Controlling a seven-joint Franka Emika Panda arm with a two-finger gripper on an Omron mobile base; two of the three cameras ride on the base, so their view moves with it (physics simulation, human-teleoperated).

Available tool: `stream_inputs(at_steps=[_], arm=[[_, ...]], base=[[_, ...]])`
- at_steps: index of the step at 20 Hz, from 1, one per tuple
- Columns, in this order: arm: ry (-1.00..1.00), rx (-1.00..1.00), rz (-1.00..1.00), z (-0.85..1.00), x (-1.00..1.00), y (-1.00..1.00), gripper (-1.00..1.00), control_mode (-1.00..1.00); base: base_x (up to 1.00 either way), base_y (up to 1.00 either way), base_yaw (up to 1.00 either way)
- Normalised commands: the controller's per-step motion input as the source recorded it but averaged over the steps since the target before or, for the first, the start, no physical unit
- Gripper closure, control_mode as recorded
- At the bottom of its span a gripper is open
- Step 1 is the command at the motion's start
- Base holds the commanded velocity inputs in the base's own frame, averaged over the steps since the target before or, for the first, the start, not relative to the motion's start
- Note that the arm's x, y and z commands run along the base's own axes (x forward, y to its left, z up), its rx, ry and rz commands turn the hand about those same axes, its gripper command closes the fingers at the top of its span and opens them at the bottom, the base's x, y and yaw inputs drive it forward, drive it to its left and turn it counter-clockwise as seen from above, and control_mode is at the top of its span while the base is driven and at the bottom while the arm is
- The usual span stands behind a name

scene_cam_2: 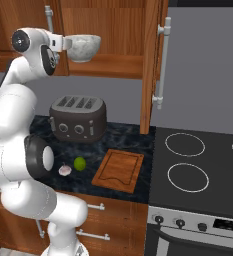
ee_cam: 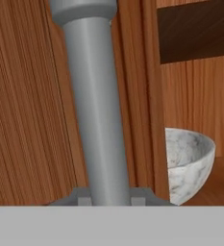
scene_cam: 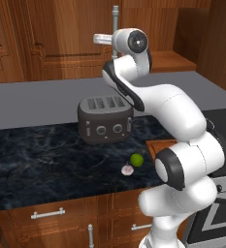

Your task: Open the cabinet. Place the bowl and condiment on the counter. Then place the lime and garlic on the cutting board.

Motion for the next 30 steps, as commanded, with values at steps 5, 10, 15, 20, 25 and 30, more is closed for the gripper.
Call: stream_inputs(at_steps=[5,10,15,20,25,30], arm=[[0.00,0.01,0.00,0.00,0.19,-0.01,1.00,-1.00],[0.00,0.00,0.00,-0.01,0.01,0.00,1.00,-1.00],[0.00,0.00,-0.01,0.00,-0.03,0.00,1.00,-1.00],[0.00,0.00,-0.04,0.00,-0.24,0.00,1.00,-1.00],[0.01,0.00,-0.06,0.00,-0.33,0.01,1.00,-1.00],[0.03,0.00,-0.07,0.00,-0.29,0.02,1.00,-1.00]], base=[[0.00,0.00,0.00],[0.00,0.00,0.00],[0.00,0.00,0.00],[0.00,0.00,0.00],[0.00,0.00,0.00],[0.00,0.00,0.00]])
